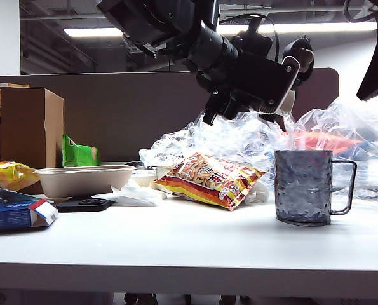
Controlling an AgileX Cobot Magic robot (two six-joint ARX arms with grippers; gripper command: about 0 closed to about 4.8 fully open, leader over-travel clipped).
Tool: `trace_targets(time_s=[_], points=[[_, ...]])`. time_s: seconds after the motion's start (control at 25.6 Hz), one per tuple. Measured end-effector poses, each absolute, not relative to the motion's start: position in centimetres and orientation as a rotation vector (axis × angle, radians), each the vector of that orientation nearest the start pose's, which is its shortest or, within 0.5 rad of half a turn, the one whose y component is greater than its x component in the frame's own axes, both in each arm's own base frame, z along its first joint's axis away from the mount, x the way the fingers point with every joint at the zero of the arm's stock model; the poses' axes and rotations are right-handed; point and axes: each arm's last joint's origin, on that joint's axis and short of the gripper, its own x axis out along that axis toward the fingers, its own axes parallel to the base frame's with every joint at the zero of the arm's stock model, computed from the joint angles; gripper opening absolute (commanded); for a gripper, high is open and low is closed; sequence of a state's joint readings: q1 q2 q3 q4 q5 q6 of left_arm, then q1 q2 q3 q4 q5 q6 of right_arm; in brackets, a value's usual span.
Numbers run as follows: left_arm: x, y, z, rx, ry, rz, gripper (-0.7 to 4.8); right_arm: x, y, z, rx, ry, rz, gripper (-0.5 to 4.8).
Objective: Pick up the black thermos, pour some water into the cup, then place the black thermos back on the table.
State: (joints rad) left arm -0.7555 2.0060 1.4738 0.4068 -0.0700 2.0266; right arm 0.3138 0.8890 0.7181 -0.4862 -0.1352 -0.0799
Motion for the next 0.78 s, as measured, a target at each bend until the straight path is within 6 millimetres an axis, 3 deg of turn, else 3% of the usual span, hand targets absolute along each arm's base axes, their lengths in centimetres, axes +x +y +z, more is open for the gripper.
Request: trace_targets(time_s=[0.23, 0.59, 0.78], points=[[34.20, -32.01, 25.57, 1.907, -0.572, -0.596, -0.05, 17.16, 5.98, 26.71, -0.135, 0.642, 0.459, -0.02], [34.20, -31.95, 25.35, 1.212, -0.252, -0.686, -0.05, 17.16, 5.98, 26.71, -0.135, 0.642, 0.459, -0.02], [34.20, -31.95, 25.34, 1.043, -0.186, -0.694, -0.05, 17.16, 5.98, 26.72, -0.135, 0.640, 0.459, -0.02]])
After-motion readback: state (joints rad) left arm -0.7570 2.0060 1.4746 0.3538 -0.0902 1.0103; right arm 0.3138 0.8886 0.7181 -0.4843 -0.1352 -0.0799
